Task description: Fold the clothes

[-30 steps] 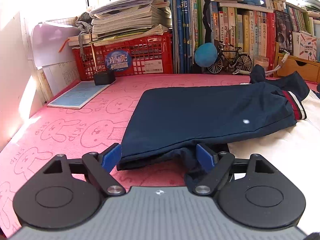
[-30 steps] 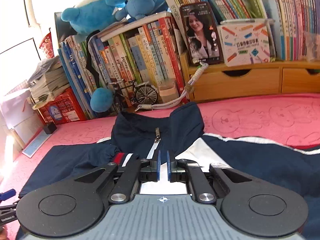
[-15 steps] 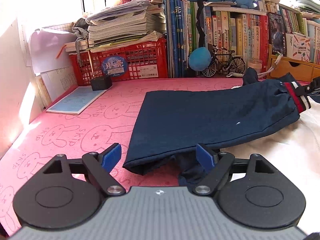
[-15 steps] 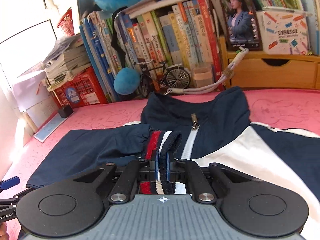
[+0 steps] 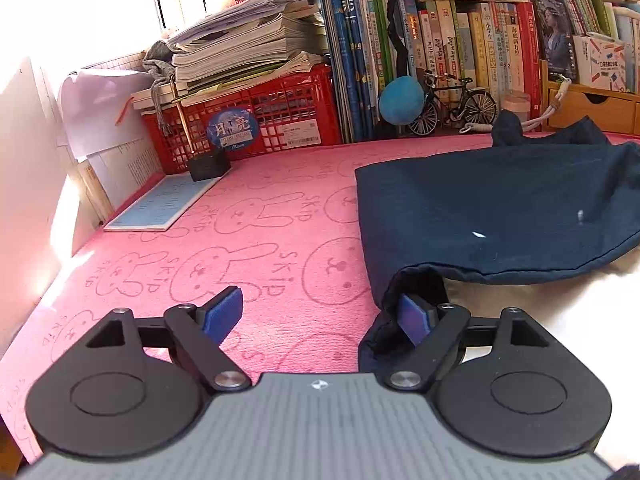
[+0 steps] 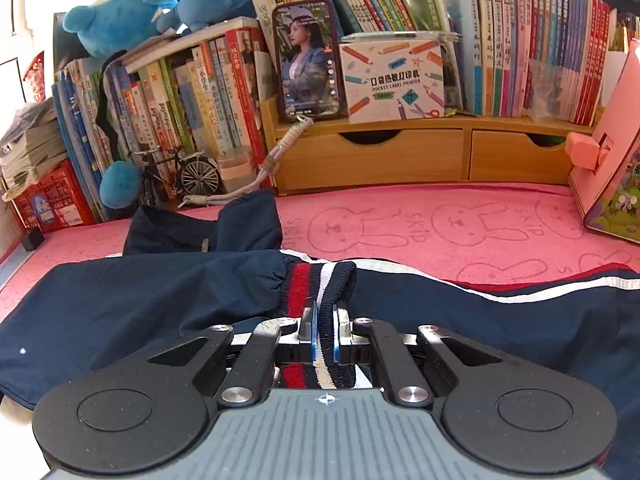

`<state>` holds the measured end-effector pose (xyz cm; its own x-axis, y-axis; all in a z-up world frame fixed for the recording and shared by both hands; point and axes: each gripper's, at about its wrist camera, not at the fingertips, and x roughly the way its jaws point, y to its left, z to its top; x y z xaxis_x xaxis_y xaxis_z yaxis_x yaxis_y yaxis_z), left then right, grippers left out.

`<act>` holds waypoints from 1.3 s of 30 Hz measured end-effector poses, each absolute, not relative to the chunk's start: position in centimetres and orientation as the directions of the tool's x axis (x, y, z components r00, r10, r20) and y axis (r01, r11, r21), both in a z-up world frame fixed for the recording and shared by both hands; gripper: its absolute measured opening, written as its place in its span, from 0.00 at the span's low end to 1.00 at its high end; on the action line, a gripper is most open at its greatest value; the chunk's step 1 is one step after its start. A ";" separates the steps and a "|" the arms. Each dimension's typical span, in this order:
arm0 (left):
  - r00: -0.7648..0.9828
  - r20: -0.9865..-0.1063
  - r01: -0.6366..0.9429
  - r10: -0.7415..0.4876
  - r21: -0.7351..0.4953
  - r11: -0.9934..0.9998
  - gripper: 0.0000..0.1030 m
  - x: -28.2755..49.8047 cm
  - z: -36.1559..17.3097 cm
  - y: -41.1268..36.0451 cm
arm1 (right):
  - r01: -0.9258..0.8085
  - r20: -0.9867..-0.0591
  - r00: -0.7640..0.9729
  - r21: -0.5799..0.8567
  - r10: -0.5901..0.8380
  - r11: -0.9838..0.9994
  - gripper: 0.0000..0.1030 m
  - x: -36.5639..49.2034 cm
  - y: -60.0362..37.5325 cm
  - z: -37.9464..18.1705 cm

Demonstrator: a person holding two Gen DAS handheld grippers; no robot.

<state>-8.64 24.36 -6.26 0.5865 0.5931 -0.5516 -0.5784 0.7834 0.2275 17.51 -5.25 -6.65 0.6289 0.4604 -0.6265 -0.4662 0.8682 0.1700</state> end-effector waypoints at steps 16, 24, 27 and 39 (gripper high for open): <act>0.590 -0.621 -0.542 0.516 0.169 0.823 0.87 -11.7 -5.5 26.4 | -0.493 -0.649 0.630 0.091 0.427 0.865 0.14 17.2 -4.9 -9.6; 0.589 -0.603 -0.626 0.538 0.082 0.776 0.87 -12.3 -2.6 27.5 | -0.473 -0.628 0.651 0.103 0.425 0.875 0.13 16.3 -5.9 -8.4; 0.637 -0.558 -0.586 0.533 0.099 0.804 0.87 -10.0 -1.3 26.2 | -0.474 -0.619 0.659 0.101 0.428 0.875 0.13 15.9 -6.8 -7.5; 0.644 -0.587 -0.520 0.490 0.134 0.844 0.87 -2.8 -4.1 23.9 | -0.553 -0.563 0.658 0.089 0.500 0.828 0.36 13.7 -6.1 -5.2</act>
